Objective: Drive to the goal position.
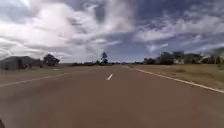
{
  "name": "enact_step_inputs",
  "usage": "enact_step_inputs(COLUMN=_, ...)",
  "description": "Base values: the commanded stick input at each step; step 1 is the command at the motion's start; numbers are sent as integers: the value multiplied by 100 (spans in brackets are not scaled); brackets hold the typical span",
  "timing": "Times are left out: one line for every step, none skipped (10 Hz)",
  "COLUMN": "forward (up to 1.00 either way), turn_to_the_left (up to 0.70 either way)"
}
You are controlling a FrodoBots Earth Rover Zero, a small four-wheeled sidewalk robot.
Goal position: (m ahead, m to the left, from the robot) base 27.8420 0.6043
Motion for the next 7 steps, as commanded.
enact_step_inputs(forward=100, turn_to_the_left=0)
enact_step_inputs(forward=100, turn_to_the_left=0)
enact_step_inputs(forward=100, turn_to_the_left=0)
enact_step_inputs(forward=100, turn_to_the_left=0)
enact_step_inputs(forward=100, turn_to_the_left=0)
enact_step_inputs(forward=100, turn_to_the_left=0)
enact_step_inputs(forward=100, turn_to_the_left=0)
